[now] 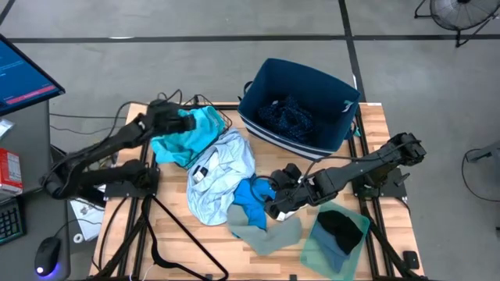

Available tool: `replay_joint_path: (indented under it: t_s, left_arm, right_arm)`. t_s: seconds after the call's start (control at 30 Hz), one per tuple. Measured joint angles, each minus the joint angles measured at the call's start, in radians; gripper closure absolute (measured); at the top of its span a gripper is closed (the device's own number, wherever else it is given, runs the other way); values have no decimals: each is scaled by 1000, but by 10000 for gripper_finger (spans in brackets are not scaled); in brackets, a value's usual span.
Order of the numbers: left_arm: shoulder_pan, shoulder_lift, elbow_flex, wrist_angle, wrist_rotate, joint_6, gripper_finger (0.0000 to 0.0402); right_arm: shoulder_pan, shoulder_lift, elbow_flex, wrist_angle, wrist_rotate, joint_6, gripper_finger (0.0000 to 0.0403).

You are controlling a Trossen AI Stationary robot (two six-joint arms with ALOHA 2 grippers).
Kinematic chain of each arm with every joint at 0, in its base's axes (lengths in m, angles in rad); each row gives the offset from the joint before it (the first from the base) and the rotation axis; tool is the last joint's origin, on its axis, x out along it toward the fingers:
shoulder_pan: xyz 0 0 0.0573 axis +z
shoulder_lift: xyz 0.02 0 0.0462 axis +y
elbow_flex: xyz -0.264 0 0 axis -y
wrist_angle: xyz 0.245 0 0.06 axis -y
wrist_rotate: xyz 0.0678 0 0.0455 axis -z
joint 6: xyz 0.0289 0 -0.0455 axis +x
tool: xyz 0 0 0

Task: Pick & Place Cloths
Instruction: Put the light blue shorts into the black wire basket, then put the blue polo shirt into the blue laundry organizer

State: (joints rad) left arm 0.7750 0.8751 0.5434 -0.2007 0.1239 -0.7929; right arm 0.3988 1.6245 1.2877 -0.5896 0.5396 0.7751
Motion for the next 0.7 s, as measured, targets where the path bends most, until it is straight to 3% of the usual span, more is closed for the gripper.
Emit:
replay_joint_path:
  t_s: [0.27, 0.43, 0.7]
  left_arm:
    - [-56, -252, 2, -38, -30, -14, 401]
    - [-88, -298, 2, -42, -8, -23, 401]
    - [-317, -312, 98, 73, -67, 74, 401]
  right_arm:
    - [4, 0, 0, 0, 0, 0, 81]
    - [6, 0, 0, 0, 0, 1, 81]
    - [21, 0, 0, 0, -19, 3, 81]
